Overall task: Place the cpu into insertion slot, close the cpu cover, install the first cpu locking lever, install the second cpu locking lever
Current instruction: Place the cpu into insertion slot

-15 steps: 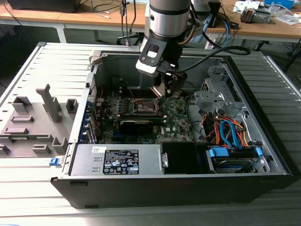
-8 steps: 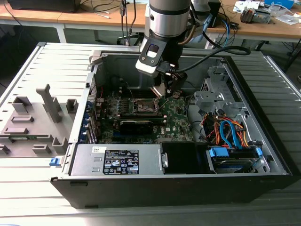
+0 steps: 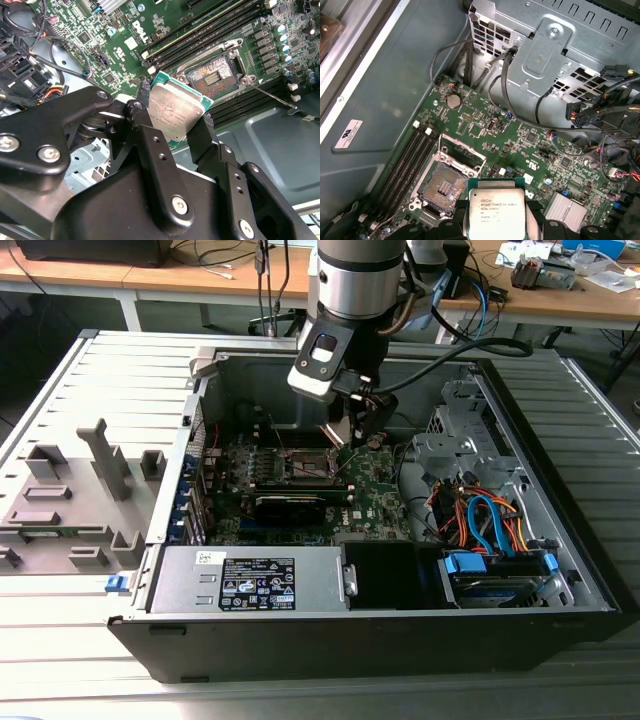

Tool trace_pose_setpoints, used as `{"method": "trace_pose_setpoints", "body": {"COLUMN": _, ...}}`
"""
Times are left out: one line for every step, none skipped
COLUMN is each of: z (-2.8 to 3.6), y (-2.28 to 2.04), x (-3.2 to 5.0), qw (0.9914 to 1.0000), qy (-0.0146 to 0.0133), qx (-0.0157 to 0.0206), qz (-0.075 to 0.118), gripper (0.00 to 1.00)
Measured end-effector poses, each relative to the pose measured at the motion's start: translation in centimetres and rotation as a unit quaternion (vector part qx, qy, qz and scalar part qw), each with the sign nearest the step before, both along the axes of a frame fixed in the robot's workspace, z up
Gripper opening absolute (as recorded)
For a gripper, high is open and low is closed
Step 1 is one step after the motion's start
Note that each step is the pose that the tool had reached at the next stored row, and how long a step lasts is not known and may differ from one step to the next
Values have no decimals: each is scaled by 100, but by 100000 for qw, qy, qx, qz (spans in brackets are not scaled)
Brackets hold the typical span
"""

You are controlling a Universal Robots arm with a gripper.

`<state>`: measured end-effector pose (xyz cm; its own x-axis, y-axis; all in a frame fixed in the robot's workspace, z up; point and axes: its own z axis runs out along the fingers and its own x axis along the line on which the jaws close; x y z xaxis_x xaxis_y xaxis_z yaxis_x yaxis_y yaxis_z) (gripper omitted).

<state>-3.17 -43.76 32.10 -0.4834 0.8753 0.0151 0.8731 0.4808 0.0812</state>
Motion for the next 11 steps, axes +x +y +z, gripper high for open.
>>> {"method": "trace_pose_setpoints", "body": {"z": 0, "y": 0, "x": 0, "qw": 100000, "qy": 2, "qx": -1, "qz": -94, "gripper": 55}}
{"method": "trace_pose_setpoints", "body": {"z": 0, "y": 0, "x": 0, "qw": 100000, "qy": 0, "qx": -1, "qz": -160, "gripper": 55}}
{"method": "trace_pose_setpoints", "body": {"z": 0, "y": 0, "x": 0, "qw": 100000, "qy": 2, "qx": -2, "qz": -204, "gripper": 55}}
{"method": "trace_pose_setpoints", "body": {"z": 0, "y": 0, "x": 0, "qw": 100000, "qy": 1, "qx": -2, "qz": -256, "gripper": 55}}
{"method": "trace_pose_setpoints", "body": {"z": 0, "y": 0, "x": 0, "qw": 100000, "qy": 0, "qx": -1, "qz": -307, "gripper": 55}}
{"method": "trace_pose_setpoints", "body": {"z": 0, "y": 0, "x": 0, "qw": 99999, "qy": -3, "qx": -1, "qz": -390, "gripper": 55}}
{"method": "trace_pose_setpoints", "body": {"z": 0, "y": 0, "x": 0, "qw": 99999, "qy": -2, "qx": -2, "qz": -393, "gripper": 55}}
{"method": "trace_pose_setpoints", "body": {"z": 0, "y": 0, "x": 0, "qw": 99999, "qy": 0, "qx": -1, "qz": -398, "gripper": 55}}
{"method": "trace_pose_setpoints", "body": {"z": 0, "y": 0, "x": 0, "qw": 99999, "qy": -2, "qx": 29, "qz": -399, "gripper": 55}}
{"method": "trace_pose_setpoints", "body": {"z": 0, "y": 1, "x": 0, "qw": 99999, "qy": 0, "qx": 49, "qz": -399, "gripper": 55}}
{"method": "trace_pose_setpoints", "body": {"z": 0, "y": 0, "x": -1, "qw": 99999, "qy": 1, "qx": 65, "qz": -401, "gripper": 55}}
